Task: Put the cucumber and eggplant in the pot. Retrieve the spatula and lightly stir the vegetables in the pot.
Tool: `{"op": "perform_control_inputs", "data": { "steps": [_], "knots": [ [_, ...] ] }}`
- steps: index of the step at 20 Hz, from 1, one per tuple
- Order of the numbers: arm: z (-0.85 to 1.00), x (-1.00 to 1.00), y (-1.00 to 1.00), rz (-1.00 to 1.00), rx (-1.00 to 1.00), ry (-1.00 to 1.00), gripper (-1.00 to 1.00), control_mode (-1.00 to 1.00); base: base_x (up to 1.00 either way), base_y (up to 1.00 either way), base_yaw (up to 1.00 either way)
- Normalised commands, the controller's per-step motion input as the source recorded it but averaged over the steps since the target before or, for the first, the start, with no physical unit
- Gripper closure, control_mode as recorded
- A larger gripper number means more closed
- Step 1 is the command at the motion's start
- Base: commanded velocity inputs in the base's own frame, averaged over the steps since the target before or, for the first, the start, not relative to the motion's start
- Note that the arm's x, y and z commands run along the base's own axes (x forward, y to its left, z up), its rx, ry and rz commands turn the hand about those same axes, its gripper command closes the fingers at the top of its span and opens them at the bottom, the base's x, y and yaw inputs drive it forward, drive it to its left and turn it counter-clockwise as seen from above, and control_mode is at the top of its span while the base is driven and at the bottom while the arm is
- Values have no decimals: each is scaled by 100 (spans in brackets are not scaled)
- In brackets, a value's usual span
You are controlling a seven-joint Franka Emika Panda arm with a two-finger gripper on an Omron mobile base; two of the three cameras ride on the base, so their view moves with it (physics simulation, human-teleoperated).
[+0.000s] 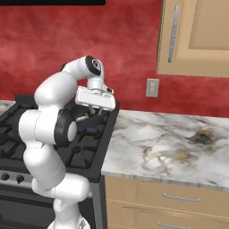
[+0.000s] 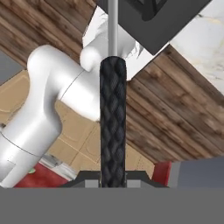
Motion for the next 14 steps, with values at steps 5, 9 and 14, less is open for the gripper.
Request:
{"op": "perform_control_inputs", "data": {
  "steps": [5, 9, 14],
  "knots": [
    [-2, 34, 0, -6, 0, 3, 100, -100, 0, 0, 0],
    [-2, 44, 0, -10, 0, 2, 100, -100, 0, 0, 0],
    [0, 34, 1, -11, 0, 3, 100, -100, 0, 0, 0]
  ]
}}
